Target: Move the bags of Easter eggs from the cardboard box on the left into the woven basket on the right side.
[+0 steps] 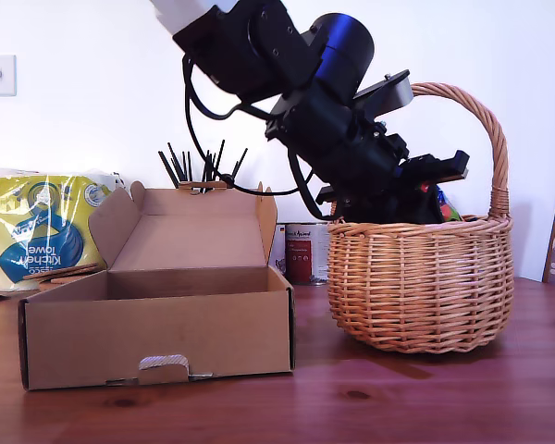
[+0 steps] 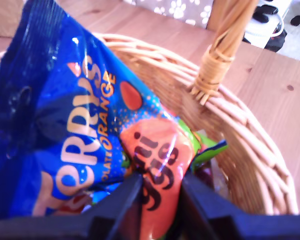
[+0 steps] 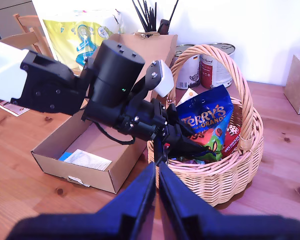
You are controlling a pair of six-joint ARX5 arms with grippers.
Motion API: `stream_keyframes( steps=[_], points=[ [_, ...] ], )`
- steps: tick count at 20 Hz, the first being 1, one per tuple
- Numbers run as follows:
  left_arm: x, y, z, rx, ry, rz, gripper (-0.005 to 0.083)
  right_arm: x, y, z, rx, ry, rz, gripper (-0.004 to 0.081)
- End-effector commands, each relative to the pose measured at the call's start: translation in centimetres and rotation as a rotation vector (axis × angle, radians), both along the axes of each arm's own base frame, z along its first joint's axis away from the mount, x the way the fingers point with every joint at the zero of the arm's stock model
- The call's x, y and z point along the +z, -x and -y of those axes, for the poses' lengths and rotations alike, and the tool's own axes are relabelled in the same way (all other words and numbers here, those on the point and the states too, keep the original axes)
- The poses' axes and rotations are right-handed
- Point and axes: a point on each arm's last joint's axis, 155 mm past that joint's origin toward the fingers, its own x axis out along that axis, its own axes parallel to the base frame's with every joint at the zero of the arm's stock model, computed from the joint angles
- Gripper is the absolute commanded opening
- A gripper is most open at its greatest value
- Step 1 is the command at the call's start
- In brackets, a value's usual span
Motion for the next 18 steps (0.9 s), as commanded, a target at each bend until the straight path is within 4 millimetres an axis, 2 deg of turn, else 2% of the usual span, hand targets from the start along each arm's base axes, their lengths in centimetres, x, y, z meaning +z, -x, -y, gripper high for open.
stream_keyframes(
  steps=[1, 4, 6, 7, 10, 11, 15, 18],
  points=[
    [-3.2, 0.5, -0.4, -0.002, -0.076, -0.073, 0.0465, 0.1, 0.0, 0.0, 0.004, 0.003, 0.009, -0.0012],
    [-1.2, 1.3, -0.2, -0.044, -0.109, -0.118, 0.0488, 0.1, 0.0, 0.0, 0.01, 0.021, 0.02, -0.0012],
    [0.2, 2.2, -0.8, -0.053, -0.121, -0.137, 0.0441, 0.1, 0.0, 0.0, 0.01, 0.023, 0.02, -0.0012],
    [1.1, 2.5, -1.2, -0.053, -0.125, -0.14, 0.0381, 0.1, 0.0, 0.0, 0.011, 0.025, 0.022, -0.0012],
    [4.2, 3.8, -2.6, -0.065, -0.135, -0.131, 0.0109, -0.1, 0.1, 0.0, 0.011, 0.027, 0.013, -0.0012],
    [5.2, 4.1, -3.0, -0.067, -0.131, -0.124, 0.0054, -0.2, 0.1, 0.0, 0.011, 0.029, 0.008, -0.0012],
    [8.6, 5.1, -4.1, -0.065, -0.096, -0.08, 0.0016, -0.9, 0.1, 0.4, -0.008, 0.043, -0.017, -0.0012],
    [8.4, 6.0, -6.4, -0.031, -0.105, -0.052, 0.0006, -1.0, -0.6, 1.7, -0.076, 0.091, 0.002, -0.0012]
  ],
)
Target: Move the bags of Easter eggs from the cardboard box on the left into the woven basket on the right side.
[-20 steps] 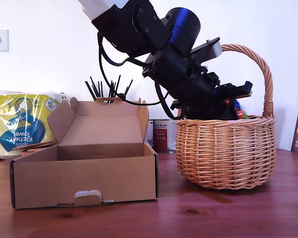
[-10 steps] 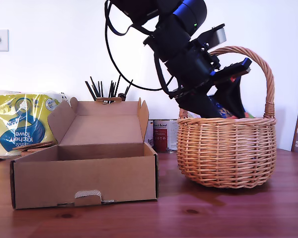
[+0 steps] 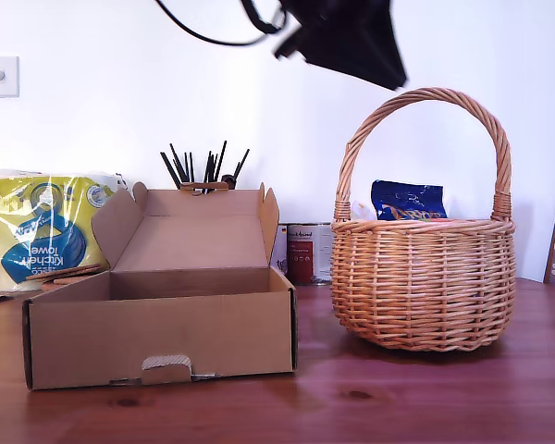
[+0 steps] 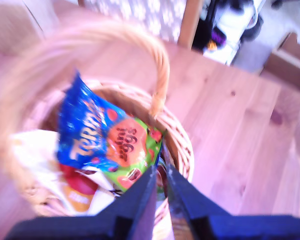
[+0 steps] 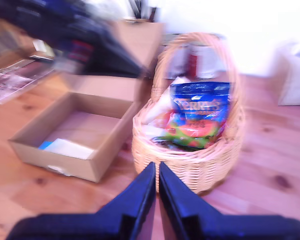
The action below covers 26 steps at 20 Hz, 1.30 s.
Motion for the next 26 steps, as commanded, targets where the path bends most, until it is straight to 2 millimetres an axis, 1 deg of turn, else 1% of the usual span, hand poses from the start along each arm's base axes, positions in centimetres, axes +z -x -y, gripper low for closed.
stream_keyframes(
  steps=[1, 3, 5, 8, 11, 13, 16, 17, 19, 21, 23, 26],
  points=[
    [-4.9, 0.9, -1.6, 0.018, -0.082, -0.042, 0.0001, -0.1, -0.3, 0.5, -0.024, 0.027, 0.014, -0.0012],
    [-5.6, 1.7, -4.4, 0.068, -0.073, 0.01, 0.0001, -0.7, -0.7, 1.2, -0.062, 0.052, 0.011, -0.0012],
    [-6.2, 2.5, -8.1, 0.132, -0.051, 0.049, 0.0001, -0.9, -1.2, 1.1, -0.065, 0.051, 0.029, -0.0012],
    [-5.8, 3.2, -13.9, 0.249, 0.024, 0.102, 0.0001, -0.7, -2.3, 0.8, -0.076, -0.004, 0.067, -0.0012],
    [-4.2, 3.9, -19.3, 0.361, 0.113, 0.179, 0.0001, -0.9, -2.9, 0.6, -0.085, -0.05, 0.08, -0.0012],
    [-3.1, 4.6, -22.2, 0.418, 0.154, 0.226, 0.0001, -0.2, -3.1, 0.5, -0.096, -0.104, 0.095, -0.0012],
    [-1.5, 6.3, -26.3, 0.501, 0.199, 0.289, 0.0001, 0.8, -3.3, 0.3, -0.092, -0.126, 0.129, -0.0012],
    [-0.6, 6.9, -27.2, 0.521, 0.217, 0.311, 0.0001, 0.8, -3.3, 0.3, -0.092, -0.128, 0.13, -0.0012],
    [1.8, 8.1, -28.2, 0.531, 0.281, 0.382, 0.0001, 0.5, -3.2, 0.3, -0.093, -0.126, 0.116, -0.0012],
    [2.9, 9.2, -28.8, 0.531, 0.315, 0.411, 0.0002, 0.0, -3.2, 0.4, -0.094, -0.119, 0.097, -0.0012],
    [3.3, 9.7, -29.1, 0.53, 0.327, 0.423, 0.0002, -0.9, -3.0, 0.4, -0.096, -0.107, 0.063, -0.0012],
    [3.0, 9.7, -29.1, 0.531, 0.32, 0.416, 0.0002, -2.2, -2.7, 0.5, -0.098, -0.088, 0.012, -0.0012]
  ],
)
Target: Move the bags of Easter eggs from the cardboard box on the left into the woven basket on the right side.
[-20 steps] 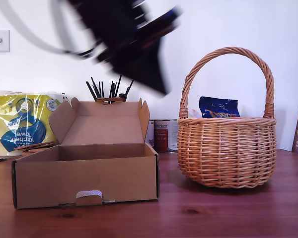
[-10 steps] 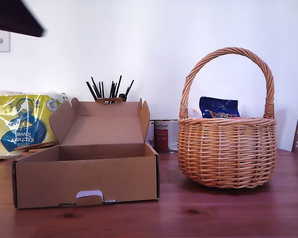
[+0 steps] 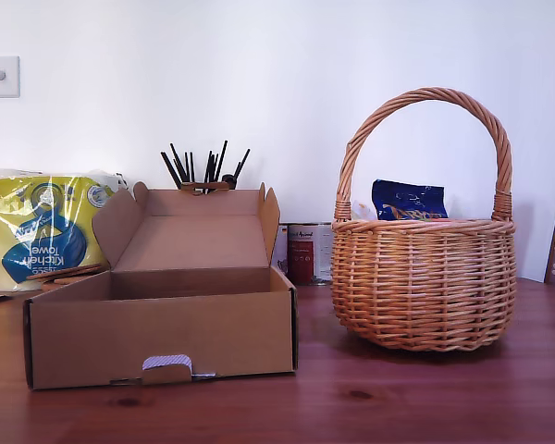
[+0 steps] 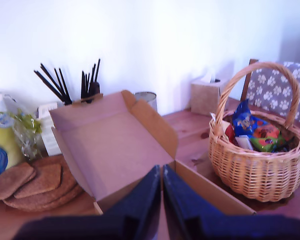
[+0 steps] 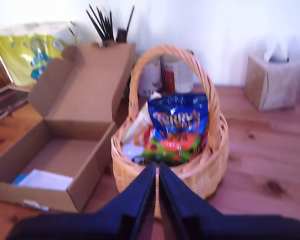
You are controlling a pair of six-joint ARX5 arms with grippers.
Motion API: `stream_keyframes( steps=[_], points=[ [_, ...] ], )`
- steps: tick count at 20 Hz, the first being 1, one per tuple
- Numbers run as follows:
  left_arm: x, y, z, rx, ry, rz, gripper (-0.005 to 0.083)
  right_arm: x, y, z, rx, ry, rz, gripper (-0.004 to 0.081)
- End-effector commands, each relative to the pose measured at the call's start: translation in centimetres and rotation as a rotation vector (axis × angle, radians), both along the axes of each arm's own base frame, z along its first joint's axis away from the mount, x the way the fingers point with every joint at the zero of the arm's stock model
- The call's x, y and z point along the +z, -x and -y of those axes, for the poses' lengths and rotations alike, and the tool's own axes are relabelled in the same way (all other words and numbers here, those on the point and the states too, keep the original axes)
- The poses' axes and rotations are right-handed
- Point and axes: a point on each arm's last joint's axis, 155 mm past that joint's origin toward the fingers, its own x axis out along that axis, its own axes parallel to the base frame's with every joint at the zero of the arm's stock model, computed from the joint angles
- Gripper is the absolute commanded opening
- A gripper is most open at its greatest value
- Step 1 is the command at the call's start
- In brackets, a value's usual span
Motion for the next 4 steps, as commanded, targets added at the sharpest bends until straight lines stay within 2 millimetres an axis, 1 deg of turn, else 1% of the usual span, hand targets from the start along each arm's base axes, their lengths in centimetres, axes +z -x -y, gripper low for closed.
stream_keyframes(
  steps=[1, 4],
  points=[
    [-0.4, 0.0, 0.1, -0.003, 0.0, -0.011, 0.0002, -1.2, 0.2, 0.0, 0.001, 0.009, -0.034, -0.0012],
    [-1.4, 0.1, 0.0, -0.003, -0.02, -0.047, 0.0002, -2.4, 0.5, 0.1, 0.001, 0.024, -0.082, -0.0012]
  ],
)
